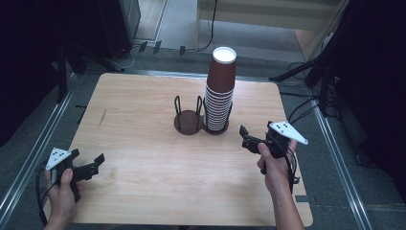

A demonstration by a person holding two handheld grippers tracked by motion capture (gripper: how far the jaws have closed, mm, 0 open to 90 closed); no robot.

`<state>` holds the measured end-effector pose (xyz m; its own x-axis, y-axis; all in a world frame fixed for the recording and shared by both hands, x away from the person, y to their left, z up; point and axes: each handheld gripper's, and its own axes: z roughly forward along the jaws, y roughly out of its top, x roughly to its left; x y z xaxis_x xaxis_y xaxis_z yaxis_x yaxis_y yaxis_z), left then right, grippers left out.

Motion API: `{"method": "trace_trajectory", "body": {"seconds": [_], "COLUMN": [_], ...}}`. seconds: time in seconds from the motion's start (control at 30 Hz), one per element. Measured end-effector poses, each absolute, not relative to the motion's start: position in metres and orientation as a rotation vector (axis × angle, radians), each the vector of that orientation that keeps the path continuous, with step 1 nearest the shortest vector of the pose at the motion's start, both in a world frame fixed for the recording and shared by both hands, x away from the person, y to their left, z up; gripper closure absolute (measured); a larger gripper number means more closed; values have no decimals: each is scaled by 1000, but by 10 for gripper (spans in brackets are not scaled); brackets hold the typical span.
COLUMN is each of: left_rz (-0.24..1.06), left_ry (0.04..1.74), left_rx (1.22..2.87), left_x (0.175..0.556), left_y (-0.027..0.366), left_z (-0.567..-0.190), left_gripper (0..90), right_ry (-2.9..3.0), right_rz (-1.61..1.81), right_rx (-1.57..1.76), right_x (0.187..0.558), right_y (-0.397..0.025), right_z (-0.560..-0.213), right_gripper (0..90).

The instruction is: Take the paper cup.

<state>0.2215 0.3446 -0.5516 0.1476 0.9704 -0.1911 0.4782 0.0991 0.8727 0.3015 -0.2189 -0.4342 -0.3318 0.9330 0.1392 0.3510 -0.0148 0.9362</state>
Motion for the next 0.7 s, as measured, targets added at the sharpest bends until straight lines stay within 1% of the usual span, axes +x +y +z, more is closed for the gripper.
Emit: {"method": "trace_trajectory", "body": {"seconds": [0.23,0.47,0.7], "left_rz": [679,672,667], "left_ry": [1464,1466,1470], "left_rx": [1515,1522,1518], "left_x": [222,223,224], "left_y": [345,345,346], "left_z": [-552,-552,-552], "left_gripper": [0,0,0], "right_ry": [1718,1730,1734], "right_rz": [1356,1341,1352], "right_rx": [1335,1285,1282], "right_x": [308,319,329], "right_y": [-213,-188,-172], "right_z": [-430,-419,-415], "right_gripper": [0,0,0]}}
